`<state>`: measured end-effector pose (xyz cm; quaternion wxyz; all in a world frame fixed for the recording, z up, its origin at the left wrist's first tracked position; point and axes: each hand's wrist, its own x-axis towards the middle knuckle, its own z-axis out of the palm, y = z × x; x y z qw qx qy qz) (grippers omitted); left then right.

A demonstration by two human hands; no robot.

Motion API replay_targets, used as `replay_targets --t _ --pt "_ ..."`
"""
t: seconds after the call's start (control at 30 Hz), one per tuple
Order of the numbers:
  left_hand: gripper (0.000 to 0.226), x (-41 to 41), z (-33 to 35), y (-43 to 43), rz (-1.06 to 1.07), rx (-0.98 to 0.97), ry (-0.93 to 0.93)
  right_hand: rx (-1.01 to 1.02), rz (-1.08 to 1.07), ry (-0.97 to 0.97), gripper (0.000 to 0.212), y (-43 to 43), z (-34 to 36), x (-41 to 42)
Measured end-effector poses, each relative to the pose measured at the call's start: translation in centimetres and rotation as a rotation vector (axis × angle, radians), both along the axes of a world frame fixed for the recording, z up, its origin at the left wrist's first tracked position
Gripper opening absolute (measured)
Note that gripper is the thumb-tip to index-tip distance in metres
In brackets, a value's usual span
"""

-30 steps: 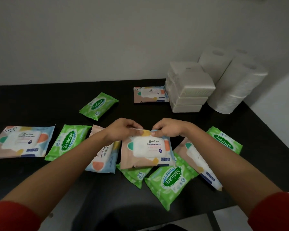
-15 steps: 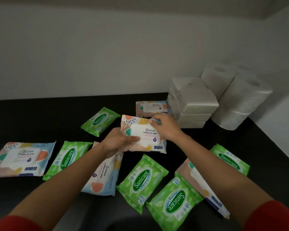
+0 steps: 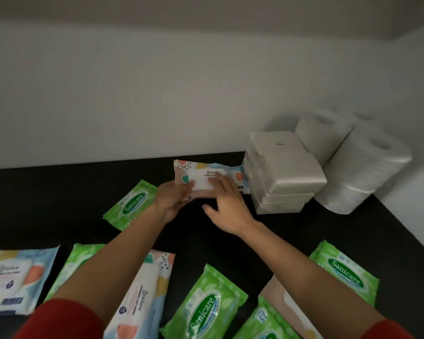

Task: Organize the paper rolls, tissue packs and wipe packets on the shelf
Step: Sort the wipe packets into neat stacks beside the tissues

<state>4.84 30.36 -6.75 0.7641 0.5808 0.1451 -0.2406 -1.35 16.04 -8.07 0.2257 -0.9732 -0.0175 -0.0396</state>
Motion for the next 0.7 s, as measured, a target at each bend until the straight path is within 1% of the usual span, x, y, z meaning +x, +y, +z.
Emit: replay_targets --t 0.17,0.33,0.43,0.57,0.7 --pt "0.037 2.5 -0.8 -2.9 -0.022 -0.011 0.022 -0.048 -0.055 0.039 0.073 -0.7 -0.8 1.4" --pt "0.042 3.8 -1.5 -5.0 -0.075 0.042 0.041 -0.042 -0.120 0.144 0.072 -1.4 -1.2 2.9" --pt "0.043 4.3 -2.0 -5.2 -0.083 0.118 0.019 -0.093 -0.103 0.190 0.073 -1.7 -1.5 3.2" --pt "0.038 4.3 -2.7 -5.0 -0.108 0.313 -0.030 -0.137 -0.089 0.239 0.077 -1.7 -2.1 3.3" --pt "0.040 4.4 -3.2 -4.7 -0.122 0.386 -0.068 -0.156 -0.078 0.242 0.076 -1.7 -2.4 3.6"
